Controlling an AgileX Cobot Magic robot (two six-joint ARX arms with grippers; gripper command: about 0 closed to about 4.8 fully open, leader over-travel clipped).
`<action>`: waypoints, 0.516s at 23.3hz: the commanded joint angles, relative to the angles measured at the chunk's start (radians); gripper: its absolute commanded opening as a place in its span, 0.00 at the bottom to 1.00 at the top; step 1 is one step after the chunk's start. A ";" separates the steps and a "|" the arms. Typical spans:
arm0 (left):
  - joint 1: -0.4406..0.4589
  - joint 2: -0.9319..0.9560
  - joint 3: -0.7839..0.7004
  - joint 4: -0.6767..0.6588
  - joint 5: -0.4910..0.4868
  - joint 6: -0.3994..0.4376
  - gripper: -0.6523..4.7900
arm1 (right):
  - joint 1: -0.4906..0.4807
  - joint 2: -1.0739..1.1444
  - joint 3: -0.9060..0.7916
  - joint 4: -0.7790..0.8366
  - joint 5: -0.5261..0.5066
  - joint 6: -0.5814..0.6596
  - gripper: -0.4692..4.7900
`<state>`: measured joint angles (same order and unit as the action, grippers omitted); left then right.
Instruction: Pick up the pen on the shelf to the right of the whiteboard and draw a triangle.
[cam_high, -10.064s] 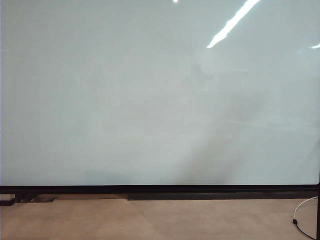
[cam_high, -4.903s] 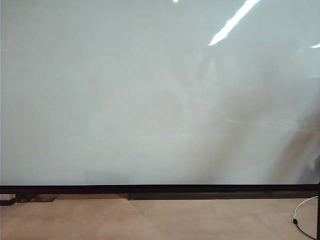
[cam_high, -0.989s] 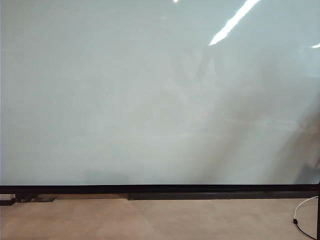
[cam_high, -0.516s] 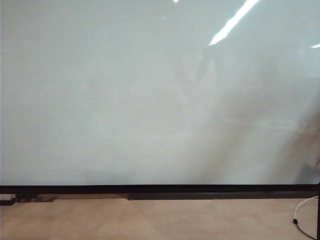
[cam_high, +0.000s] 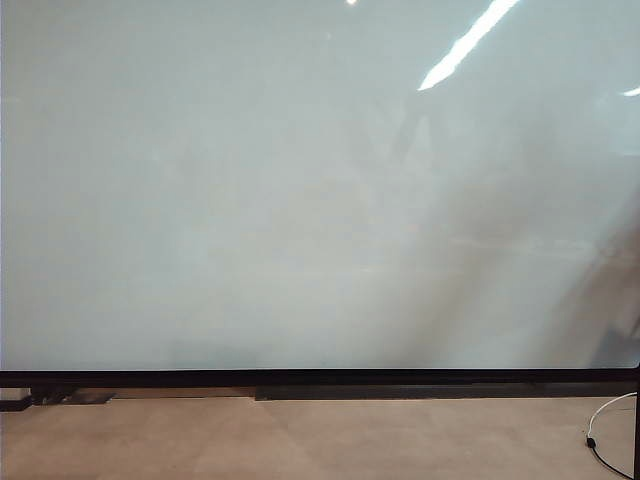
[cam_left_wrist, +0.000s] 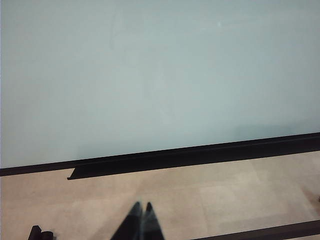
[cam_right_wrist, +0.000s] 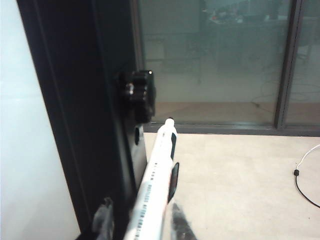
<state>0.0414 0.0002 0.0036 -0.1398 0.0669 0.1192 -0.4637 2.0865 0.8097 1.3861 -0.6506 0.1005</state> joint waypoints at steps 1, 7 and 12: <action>0.000 0.000 0.003 0.006 0.000 0.001 0.11 | 0.000 -0.004 0.003 0.010 -0.002 0.004 0.37; 0.000 0.000 0.003 0.006 0.000 0.001 0.11 | 0.000 -0.004 0.003 0.016 -0.002 0.004 0.37; 0.000 0.000 0.003 0.006 0.000 0.001 0.11 | 0.000 -0.004 0.003 0.017 0.002 0.004 0.37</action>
<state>0.0414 0.0002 0.0036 -0.1398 0.0669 0.1192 -0.4637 2.0865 0.8097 1.3869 -0.6506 0.1001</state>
